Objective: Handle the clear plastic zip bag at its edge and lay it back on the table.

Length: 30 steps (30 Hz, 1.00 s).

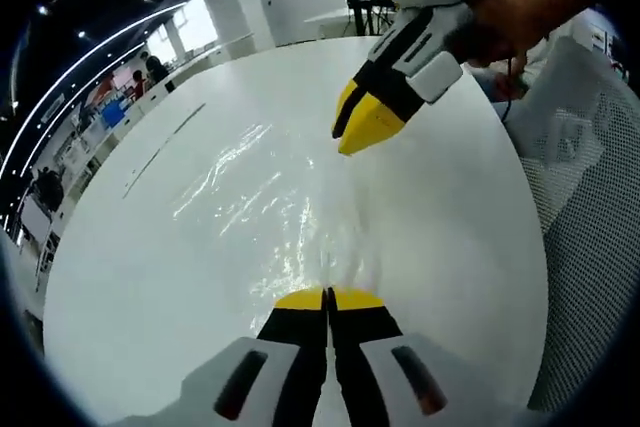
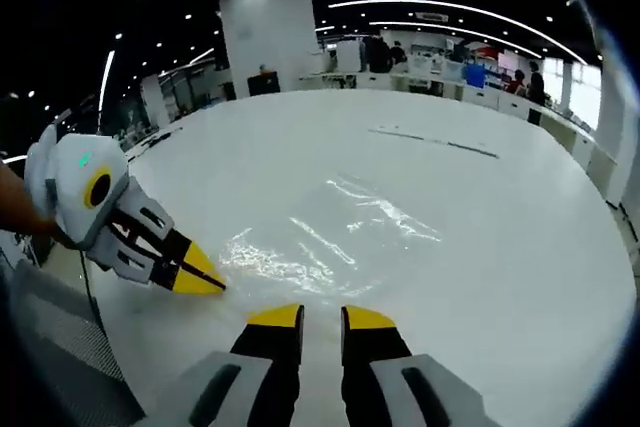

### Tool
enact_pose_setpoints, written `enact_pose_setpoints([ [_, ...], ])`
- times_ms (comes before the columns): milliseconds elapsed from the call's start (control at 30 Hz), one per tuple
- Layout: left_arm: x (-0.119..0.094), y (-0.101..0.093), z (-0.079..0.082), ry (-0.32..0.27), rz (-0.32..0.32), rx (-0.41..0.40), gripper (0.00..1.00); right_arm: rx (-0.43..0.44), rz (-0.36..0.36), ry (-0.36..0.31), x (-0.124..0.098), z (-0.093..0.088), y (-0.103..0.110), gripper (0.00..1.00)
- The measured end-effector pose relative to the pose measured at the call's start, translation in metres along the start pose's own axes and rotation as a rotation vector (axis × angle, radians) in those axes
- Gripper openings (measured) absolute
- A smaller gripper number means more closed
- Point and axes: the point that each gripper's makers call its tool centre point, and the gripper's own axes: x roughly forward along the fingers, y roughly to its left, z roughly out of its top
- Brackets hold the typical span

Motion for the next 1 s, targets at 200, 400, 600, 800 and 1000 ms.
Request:
enact_pose_setpoints([
  [200,0.000,0.002,0.000,-0.011,0.006,-0.020,0.00,-0.013,0.006,0.008,0.000,-0.004,0.008,0.07],
  [400,-0.001,0.001,-0.001,-0.022,0.015,-0.035,0.00,0.054,0.023,0.025,0.003,-0.007,0.013,0.07],
  [600,-0.002,-0.001,-0.001,-0.021,0.018,-0.031,0.00,0.156,0.014,0.045,0.011,-0.004,0.010,0.10],
  [800,-0.002,0.001,-0.002,-0.030,0.017,-0.054,0.00,0.299,0.013,0.036,0.015,0.000,0.010,0.12],
  [1000,-0.001,0.002,-0.002,-0.018,0.044,-0.069,0.00,0.363,0.032,0.016,0.016,0.007,0.012,0.12],
])
